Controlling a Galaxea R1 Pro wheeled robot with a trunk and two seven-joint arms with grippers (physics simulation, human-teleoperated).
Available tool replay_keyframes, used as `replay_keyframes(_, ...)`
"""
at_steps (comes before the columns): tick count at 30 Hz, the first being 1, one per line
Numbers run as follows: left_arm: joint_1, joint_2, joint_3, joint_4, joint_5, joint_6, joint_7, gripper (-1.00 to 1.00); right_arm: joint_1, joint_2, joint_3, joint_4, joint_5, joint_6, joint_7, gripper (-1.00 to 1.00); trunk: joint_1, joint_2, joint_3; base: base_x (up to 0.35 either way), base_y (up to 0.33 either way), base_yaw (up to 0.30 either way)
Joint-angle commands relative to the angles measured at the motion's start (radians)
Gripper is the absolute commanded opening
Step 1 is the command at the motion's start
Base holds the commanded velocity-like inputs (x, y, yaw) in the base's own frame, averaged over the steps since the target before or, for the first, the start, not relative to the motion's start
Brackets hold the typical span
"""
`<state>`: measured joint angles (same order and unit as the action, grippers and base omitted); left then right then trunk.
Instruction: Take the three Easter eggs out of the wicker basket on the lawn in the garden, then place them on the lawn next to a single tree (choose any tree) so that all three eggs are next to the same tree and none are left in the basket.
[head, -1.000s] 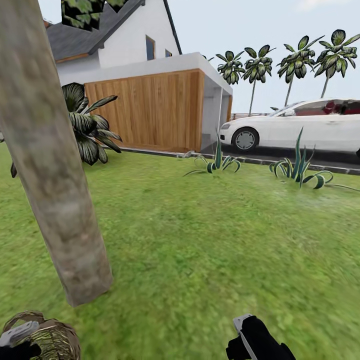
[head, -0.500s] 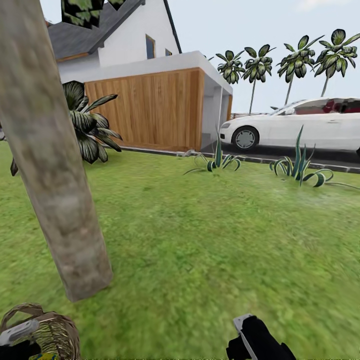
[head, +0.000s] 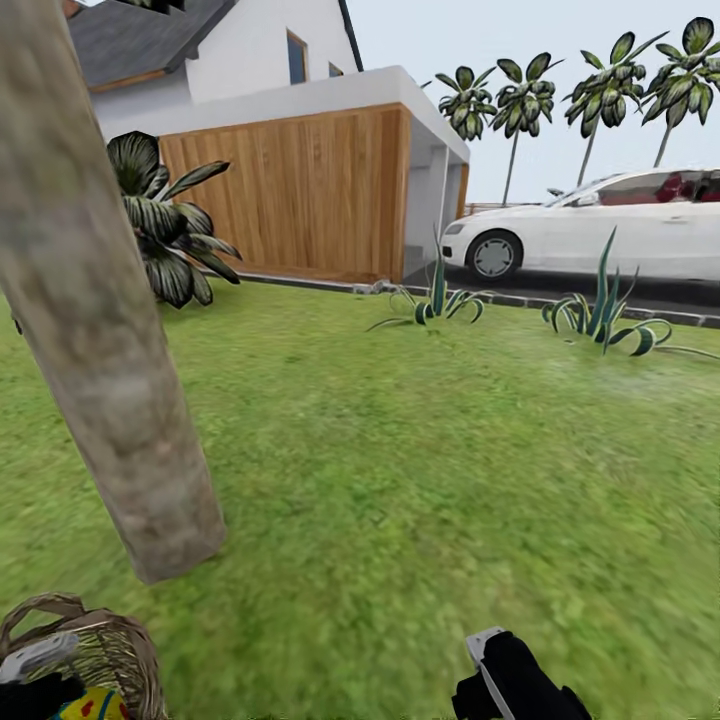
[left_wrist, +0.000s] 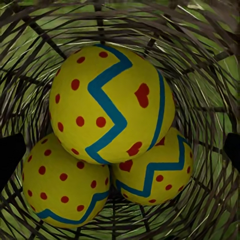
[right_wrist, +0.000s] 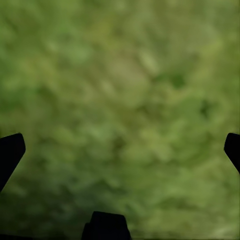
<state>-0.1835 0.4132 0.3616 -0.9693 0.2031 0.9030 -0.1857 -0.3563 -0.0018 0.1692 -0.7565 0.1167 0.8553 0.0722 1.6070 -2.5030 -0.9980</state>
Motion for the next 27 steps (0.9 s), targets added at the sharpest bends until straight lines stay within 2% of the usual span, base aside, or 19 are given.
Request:
replay_keyframes(1, -0.001, 0.000, 0.002, -0.005, -0.001, 0.005, -0.004, 1.00, 0.000, 0.000, 0.001, -0.001, 0.011, 0.005, 0.008, 1.00, 0.000, -0.001, -0.005, 0.000, 0.000, 0.000)
replay_keyframes(27, -0.001, -0.004, 0.002, -0.014, 0.001, 0.007, -0.003, 1.00, -0.001, 0.000, 0.001, -0.001, 0.011, 0.004, 0.008, 1.00, 0.012, -0.007, -0.106, 0.000, 0.000, 0.000)
